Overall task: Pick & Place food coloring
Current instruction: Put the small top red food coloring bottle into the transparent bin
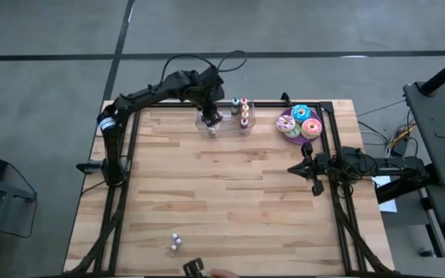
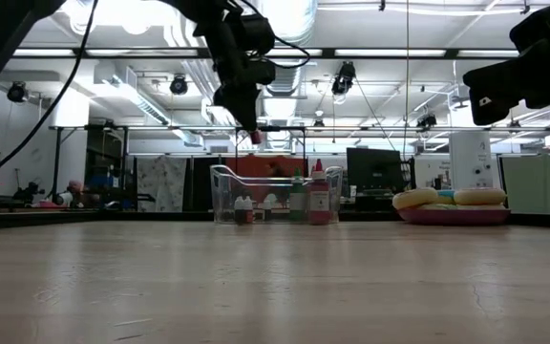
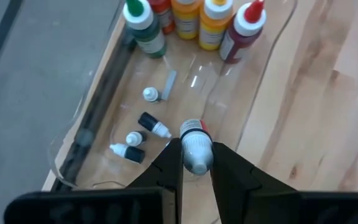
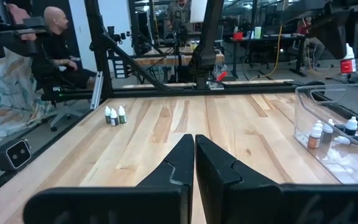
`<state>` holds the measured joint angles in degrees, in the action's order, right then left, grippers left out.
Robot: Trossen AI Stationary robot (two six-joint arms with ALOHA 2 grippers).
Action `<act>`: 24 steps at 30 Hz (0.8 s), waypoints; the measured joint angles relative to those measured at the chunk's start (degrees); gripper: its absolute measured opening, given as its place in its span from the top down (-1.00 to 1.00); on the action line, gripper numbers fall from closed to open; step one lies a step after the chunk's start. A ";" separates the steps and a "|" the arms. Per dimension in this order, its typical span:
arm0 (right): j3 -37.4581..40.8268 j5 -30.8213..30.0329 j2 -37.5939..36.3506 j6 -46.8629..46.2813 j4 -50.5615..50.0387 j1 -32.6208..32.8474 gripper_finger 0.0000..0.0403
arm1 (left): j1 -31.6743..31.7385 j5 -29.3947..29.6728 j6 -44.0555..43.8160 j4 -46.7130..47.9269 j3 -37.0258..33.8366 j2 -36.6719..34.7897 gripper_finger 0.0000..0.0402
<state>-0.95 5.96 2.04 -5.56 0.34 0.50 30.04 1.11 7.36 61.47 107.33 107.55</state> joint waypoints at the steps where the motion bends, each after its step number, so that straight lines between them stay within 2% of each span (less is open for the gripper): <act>1: 0.00 0.00 0.00 0.00 0.00 0.00 0.96 | 0.20 0.04 0.04 0.02 0.00 0.00 0.81; 10: 0.00 -0.02 0.04 0.00 0.00 -0.01 0.96 | 2.29 0.30 0.58 -0.31 0.56 2.86 0.81; 24: 0.00 -0.04 0.00 0.00 0.00 0.00 0.96 | 2.86 0.04 2.09 1.51 10.10 14.11 0.81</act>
<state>-0.95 5.91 2.04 -5.56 0.34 0.50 32.91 1.15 9.45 62.98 117.43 121.66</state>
